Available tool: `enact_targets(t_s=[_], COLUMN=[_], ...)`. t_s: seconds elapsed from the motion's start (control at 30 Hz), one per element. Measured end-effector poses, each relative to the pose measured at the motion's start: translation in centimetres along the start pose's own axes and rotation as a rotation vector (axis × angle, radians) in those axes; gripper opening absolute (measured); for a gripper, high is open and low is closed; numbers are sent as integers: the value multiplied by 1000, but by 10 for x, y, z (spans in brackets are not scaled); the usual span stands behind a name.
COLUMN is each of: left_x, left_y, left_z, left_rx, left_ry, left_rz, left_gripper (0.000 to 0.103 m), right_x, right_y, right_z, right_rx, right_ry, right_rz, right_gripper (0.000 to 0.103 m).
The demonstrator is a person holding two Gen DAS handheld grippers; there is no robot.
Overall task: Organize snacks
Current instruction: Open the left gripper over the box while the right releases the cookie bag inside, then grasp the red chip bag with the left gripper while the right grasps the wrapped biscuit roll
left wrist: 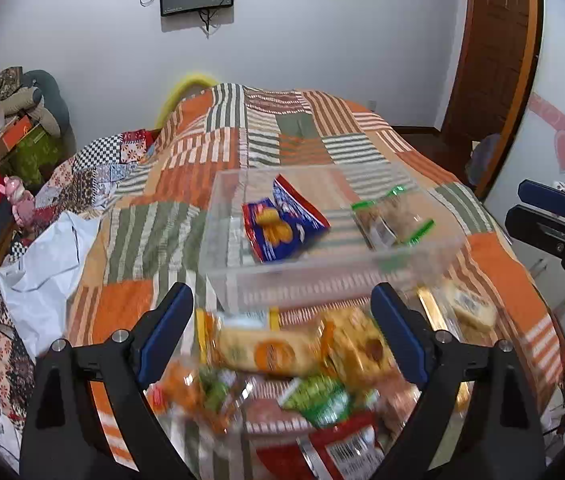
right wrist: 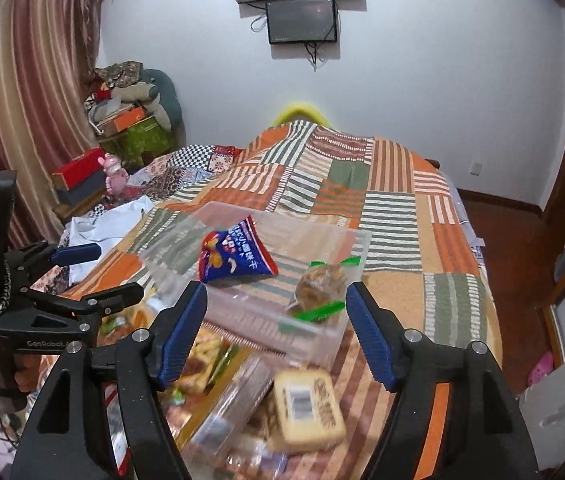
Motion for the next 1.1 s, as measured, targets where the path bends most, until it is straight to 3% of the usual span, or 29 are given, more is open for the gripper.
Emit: enact_targets(t_s=[0.27,0.63,0.8,1.1], left_x=[44,107,129,144], left_y=[17,26,18,7], left_z=[-14,-31,-25,4], left_rx=[32,62,13,8], left_ry=[0,-17,-12,46], left_rz=[30,100,126,147], left_gripper=[94,94,94,95], right_x=[30,66,81,99], right_y=[13,13,2,-16], right_z=[7,23,25,23], right_rx=[-6,3,-6,-4], right_ry=[-34,-13,-30,-71], right_rz=[-23,24,58,97], right_gripper=[75,75,75,75])
Point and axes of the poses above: each gripper's, at about its wrist camera, not at the fingertips, and y roughly against the way its jaws point, z to its left, x to its underside, the point moved 9 cm from there along -y, roughly the way its jaws point, and after that the axes turned 14 degrees about -x, right-handed, at the moved point
